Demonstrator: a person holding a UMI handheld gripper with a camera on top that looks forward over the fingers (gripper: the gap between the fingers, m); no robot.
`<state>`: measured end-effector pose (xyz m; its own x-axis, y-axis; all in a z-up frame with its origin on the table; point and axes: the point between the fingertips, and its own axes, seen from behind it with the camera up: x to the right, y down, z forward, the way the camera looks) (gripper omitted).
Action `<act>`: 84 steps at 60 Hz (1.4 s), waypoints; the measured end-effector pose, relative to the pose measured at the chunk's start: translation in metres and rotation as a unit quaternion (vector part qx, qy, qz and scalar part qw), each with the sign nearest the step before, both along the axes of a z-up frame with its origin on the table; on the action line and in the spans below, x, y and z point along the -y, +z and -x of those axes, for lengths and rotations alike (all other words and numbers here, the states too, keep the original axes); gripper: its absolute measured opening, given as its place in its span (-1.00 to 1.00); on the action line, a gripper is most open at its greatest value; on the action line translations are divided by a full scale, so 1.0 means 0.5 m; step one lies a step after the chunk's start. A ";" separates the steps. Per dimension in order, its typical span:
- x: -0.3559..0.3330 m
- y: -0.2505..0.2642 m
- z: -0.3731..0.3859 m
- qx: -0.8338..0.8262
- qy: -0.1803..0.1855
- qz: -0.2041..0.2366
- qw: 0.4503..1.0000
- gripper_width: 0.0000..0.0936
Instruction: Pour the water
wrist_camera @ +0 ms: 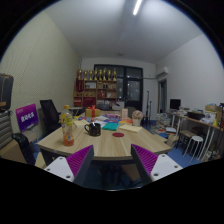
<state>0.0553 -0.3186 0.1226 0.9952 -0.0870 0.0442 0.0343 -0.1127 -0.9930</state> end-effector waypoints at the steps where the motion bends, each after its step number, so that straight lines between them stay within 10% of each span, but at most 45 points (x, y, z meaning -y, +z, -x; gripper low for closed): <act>1: -0.005 -0.003 -0.001 0.001 0.000 0.001 1.000 0.75; 37: -0.363 -0.089 0.387 -0.019 0.118 -0.021 0.993 0.76; 57: -0.588 -0.063 0.454 -0.025 0.076 -0.036 0.996 0.73; 63: -0.626 -0.071 0.466 -0.009 0.084 -0.024 0.996 0.14; 84: -0.660 -0.109 0.510 -0.013 0.150 0.016 0.988 0.00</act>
